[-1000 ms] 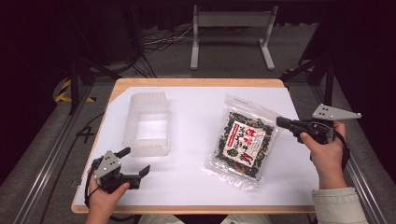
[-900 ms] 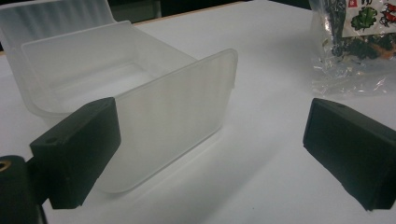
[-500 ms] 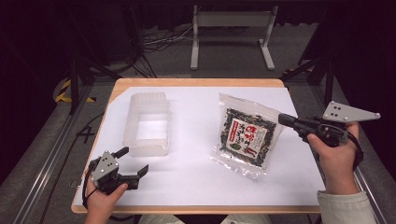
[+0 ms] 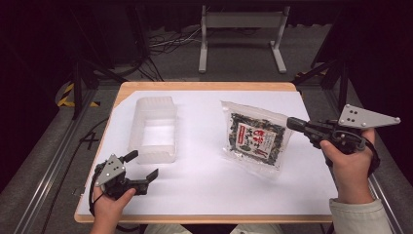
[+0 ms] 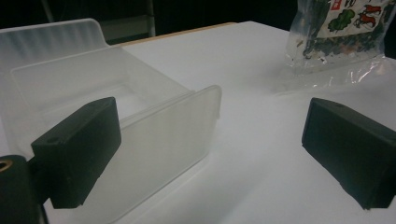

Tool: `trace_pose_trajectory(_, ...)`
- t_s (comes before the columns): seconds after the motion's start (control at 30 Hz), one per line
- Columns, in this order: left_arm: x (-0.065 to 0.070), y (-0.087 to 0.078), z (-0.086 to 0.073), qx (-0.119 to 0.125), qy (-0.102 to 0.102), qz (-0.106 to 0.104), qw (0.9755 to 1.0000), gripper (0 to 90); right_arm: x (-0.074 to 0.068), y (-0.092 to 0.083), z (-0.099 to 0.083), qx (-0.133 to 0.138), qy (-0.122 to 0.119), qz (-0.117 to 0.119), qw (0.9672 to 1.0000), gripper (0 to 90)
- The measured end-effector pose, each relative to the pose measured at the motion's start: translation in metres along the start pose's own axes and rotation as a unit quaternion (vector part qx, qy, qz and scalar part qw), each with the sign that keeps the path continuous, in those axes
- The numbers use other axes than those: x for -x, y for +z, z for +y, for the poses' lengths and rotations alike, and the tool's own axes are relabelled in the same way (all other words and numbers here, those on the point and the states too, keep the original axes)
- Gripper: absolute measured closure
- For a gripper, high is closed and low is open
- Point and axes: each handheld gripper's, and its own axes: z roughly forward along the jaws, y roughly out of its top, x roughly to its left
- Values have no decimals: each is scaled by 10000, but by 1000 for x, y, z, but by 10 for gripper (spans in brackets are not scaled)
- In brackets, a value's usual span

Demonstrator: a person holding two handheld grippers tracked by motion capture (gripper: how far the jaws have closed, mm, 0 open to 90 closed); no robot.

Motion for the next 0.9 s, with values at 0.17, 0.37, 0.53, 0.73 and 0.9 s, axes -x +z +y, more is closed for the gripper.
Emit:
trace_pose_trajectory(0.17, 5, 4, 10, -121, -64, -123, 9998, 56, -5, 5, 8, 30, -98, 67, 9999, 900)
trace_pose_trajectory(0.37, 14, 11, 27, -14, 41, -403, 9992, 53, -13, 15, 21, 130, -175, 281, 9994, 900)
trace_pose_trajectory(0.53, 19, 19, 39, 165, -70, -652, 9977, 53, -19, 25, 30, 185, -220, 446, 9986, 900)
trace_pose_trajectory(0.73, 25, 28, 51, 270, -86, -857, 9959, 49, -23, 34, 37, 250, -270, 581, 9976, 900)
trace_pose_trajectory(0.9, 28, 33, 61, 256, 15, -976, 9949, 48, -29, 40, 42, 286, -320, 689, 9967, 900)
